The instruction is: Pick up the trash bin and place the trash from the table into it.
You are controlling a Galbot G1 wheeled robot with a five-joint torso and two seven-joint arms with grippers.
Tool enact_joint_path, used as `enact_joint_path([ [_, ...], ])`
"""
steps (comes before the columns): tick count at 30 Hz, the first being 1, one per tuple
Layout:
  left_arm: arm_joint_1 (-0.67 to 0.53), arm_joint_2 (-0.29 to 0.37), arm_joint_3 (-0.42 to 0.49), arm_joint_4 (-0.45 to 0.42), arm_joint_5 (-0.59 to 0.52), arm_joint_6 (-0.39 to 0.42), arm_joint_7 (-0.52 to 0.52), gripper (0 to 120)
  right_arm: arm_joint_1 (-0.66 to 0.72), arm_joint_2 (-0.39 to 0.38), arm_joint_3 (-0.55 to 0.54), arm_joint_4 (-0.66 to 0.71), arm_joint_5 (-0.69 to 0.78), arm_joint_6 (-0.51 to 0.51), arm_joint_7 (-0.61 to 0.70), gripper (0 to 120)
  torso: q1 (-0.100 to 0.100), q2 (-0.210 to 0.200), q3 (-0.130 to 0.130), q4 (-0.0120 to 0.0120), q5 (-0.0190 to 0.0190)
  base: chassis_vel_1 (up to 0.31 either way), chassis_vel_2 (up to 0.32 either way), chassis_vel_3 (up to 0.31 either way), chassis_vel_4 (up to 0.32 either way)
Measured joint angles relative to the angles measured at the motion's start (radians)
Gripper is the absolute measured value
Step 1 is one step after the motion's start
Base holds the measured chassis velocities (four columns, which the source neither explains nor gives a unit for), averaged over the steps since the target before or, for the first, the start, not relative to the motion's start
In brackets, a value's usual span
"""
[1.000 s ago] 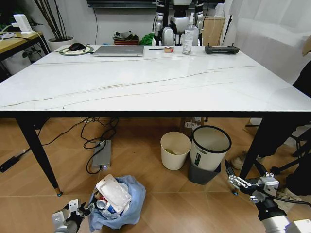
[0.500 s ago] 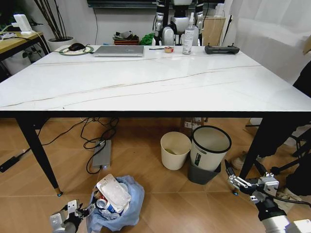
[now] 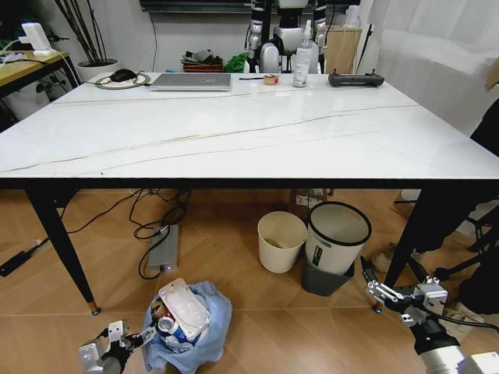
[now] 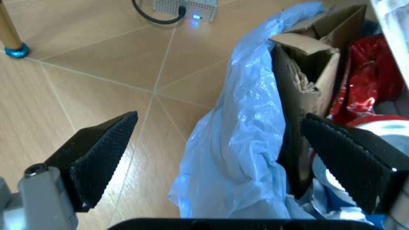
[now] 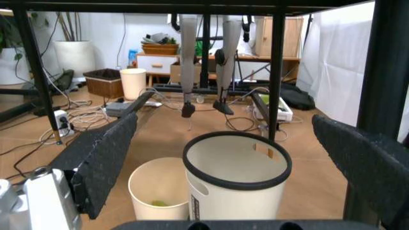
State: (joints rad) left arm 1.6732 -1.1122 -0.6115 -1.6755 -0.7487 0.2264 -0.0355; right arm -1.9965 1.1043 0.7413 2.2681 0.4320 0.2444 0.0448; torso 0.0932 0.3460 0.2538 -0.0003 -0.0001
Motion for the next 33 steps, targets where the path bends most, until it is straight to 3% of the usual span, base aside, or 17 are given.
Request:
enact_joint_path([
  [7, 0.074, 0.012, -0.036, -0.084, 0.0, -0.012, 0.008, 100, 0.0, 0.0, 0.0, 0.0, 0.0, 0.0, 0.0, 100, 0.0, 0.0, 0.0, 0.0, -0.0001, 0.0, 0.0, 0.0, 0.0],
  [10, 0.166, 0.019, -0.086, -0.203, 0.031, -0.047, 0.021, 100, 0.0, 0.0, 0.0, 0.0, 0.0, 0.0, 0.0, 100, 0.0, 0.0, 0.0, 0.0001, 0.0, 0.0, 0.0, 0.0, 0.0],
  [12, 0.188, 0.017, -0.101, -0.231, 0.054, -0.07, 0.028, 100, 0.0, 0.0, 0.0, 0.0, 0.0, 0.0, 0.0, 100, 0.0, 0.0, 0.0, 0.0, 0.0002, 0.0, 0.0, 0.0, 0.0],
  [19, 0.294, -0.068, -0.219, -0.421, 0.286, -0.413, 0.109, 100, 0.0, 0.0, 0.0, 0.0, 0.0, 0.0, 0.0, 100, 0.0, 0.0, 0.0, 0.0001, 0.0003, 0.0, 0.0, 0.0, 0.0],
  [24, 0.292, -0.099, -0.229, -0.439, 0.341, -0.487, 0.116, 100, 0.0, 0.0, 0.0, 0.0, 0.0, 0.0, 0.0, 100, 0.0, 0.0, 0.0, 0.0, -0.0002, 0.0, 0.0, 0.0, 0.0],
  [33, 0.288, -0.1, -0.228, -0.438, 0.341, -0.487, 0.116, 100, 0.0, 0.0, 0.0, 0.0, 0.0, 0.0, 0.0, 100, 0.0, 0.0, 0.0, 0.0, 0.0001, 0.0, 0.0, 0.0, 0.0],
])
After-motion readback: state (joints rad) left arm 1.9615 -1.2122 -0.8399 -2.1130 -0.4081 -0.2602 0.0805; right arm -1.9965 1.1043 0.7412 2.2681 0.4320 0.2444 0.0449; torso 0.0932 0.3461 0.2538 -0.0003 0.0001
